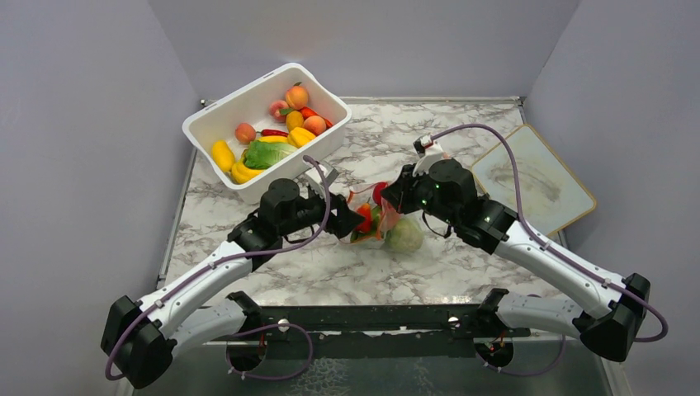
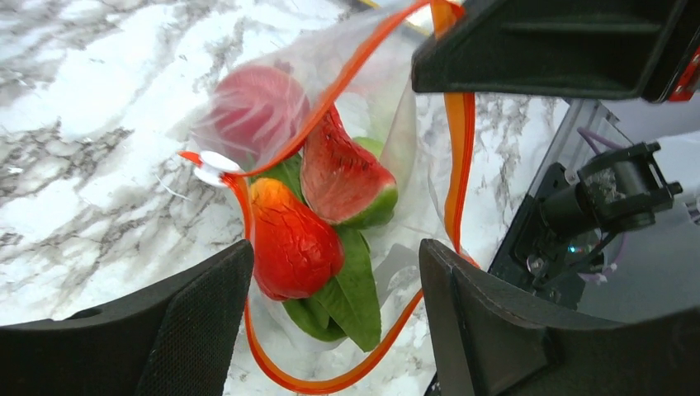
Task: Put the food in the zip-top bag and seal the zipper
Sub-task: Place the fake fruit in the zipper food storage bag.
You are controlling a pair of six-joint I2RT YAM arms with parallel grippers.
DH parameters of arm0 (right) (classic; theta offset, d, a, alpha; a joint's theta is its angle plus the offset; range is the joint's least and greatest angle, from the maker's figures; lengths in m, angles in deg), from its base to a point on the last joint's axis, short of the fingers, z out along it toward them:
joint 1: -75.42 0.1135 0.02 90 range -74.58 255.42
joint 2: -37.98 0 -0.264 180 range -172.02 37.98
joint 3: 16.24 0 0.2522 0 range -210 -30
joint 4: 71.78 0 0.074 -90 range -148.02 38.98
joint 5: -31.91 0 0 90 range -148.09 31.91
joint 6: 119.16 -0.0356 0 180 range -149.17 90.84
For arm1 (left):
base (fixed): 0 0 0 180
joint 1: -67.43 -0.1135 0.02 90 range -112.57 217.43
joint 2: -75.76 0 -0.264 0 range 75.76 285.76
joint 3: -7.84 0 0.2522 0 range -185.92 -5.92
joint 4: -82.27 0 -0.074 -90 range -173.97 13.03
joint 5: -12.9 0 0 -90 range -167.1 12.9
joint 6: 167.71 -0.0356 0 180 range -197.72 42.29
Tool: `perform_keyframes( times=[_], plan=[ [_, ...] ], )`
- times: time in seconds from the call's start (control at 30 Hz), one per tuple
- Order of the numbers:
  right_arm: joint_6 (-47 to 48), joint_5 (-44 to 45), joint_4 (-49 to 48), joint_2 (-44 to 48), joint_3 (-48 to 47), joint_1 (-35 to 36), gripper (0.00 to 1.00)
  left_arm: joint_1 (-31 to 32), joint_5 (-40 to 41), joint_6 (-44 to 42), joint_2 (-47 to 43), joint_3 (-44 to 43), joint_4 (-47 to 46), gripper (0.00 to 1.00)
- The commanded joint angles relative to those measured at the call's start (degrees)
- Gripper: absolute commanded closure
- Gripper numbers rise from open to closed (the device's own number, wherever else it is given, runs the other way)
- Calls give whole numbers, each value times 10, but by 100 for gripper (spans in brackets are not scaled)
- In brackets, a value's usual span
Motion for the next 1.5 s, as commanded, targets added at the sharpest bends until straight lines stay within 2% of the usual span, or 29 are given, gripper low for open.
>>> perform_keyframes(
  times=[0.0, 0.1, 0.3, 0.47, 0.6, 0.8, 1.07, 1.27, 1.47],
  plan=[
    [9, 0, -32, 20, 8, 1, 99, 1, 70, -28, -19, -43, 49, 23],
    [10, 0, -36, 25, 15, 1, 99, 2, 118, -49, -18, -70, 84, 19],
    [9, -8, -58, 33, 33, 1, 99, 1, 242, -87, 23, -148, 159, 2],
    [9, -26, -77, 36, 42, 1, 99, -18, 328, -121, 76, -219, 191, 1],
    [12, -38, -85, 35, 50, 1, 99, -73, 328, -133, 113, -267, 203, 1],
    [23, -48, -92, 37, 53, 1, 99, -191, 312, -139, 170, -314, 208, 7],
    [32, -49, -92, 34, 47, 1, 99, -317, 310, -126, 285, -376, 199, 8],
    [21, -57, -91, 30, 54, 1, 99, -393, 277, -8, 386, -446, 184, 7],
    [18, -47, -90, 39, 52, 1, 99, -426, 296, 61, 489, -518, 182, 11]
  ],
)
